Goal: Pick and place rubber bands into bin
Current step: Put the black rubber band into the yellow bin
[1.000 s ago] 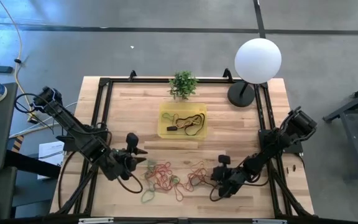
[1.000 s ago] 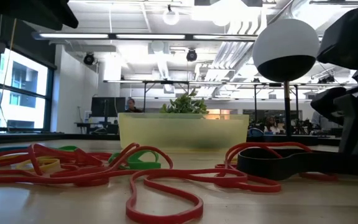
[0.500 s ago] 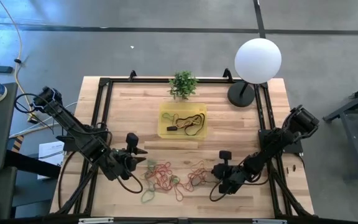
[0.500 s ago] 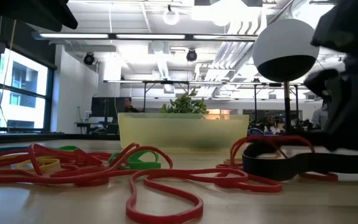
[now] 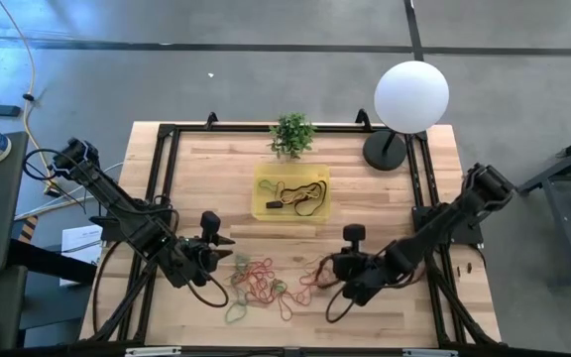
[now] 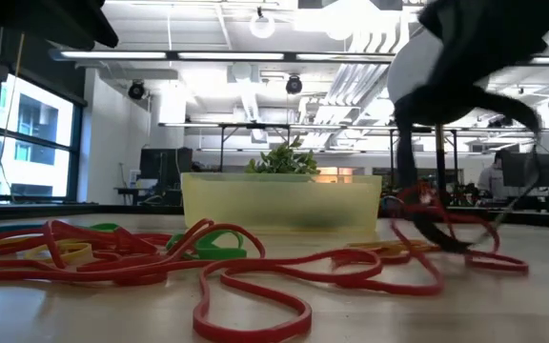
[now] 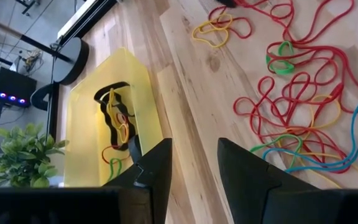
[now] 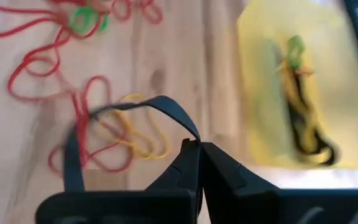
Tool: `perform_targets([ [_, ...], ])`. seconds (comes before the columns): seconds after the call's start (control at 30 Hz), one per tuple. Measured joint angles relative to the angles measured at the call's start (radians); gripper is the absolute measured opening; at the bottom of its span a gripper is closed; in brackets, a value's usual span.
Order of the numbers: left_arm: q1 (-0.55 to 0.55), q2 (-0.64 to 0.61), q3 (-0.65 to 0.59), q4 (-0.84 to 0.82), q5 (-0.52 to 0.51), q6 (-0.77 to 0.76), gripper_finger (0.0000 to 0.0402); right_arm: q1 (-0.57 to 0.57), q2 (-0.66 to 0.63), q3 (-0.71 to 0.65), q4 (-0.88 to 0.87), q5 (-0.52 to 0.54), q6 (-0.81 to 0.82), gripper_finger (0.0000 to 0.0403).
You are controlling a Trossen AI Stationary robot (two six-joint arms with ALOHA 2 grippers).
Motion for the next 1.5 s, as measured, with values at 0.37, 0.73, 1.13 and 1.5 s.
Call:
perform_targets([
  [0.37, 0.000, 0.000, -0.092, 0.018, 0.000, -0.089, 0.0118, -0.089, 0.000, 0.235, -0.183, 0.125, -0.240, 0.0003],
  [0.73, 0.000, 0.000, -0.153, 0.087, 0.000, -0.105, 0.0117, -0.226, 0.002, 0.284, -0.177, 0.158, -0.401, 0.0002],
  [1.13, 0.000, 0.000, -0.159, 0.106, -0.019, -0.104, 0.0117, -0.375, 0.003, 0.284, -0.084, 0.168, -0.565, 0.0001],
  [1.5, 0.000, 0.000, -0.158, 0.184, -0.051, -0.048, 0.0117, -0.612, 0.036, 0.283, 0.065, -0.046, -0.654, 0.0003],
])
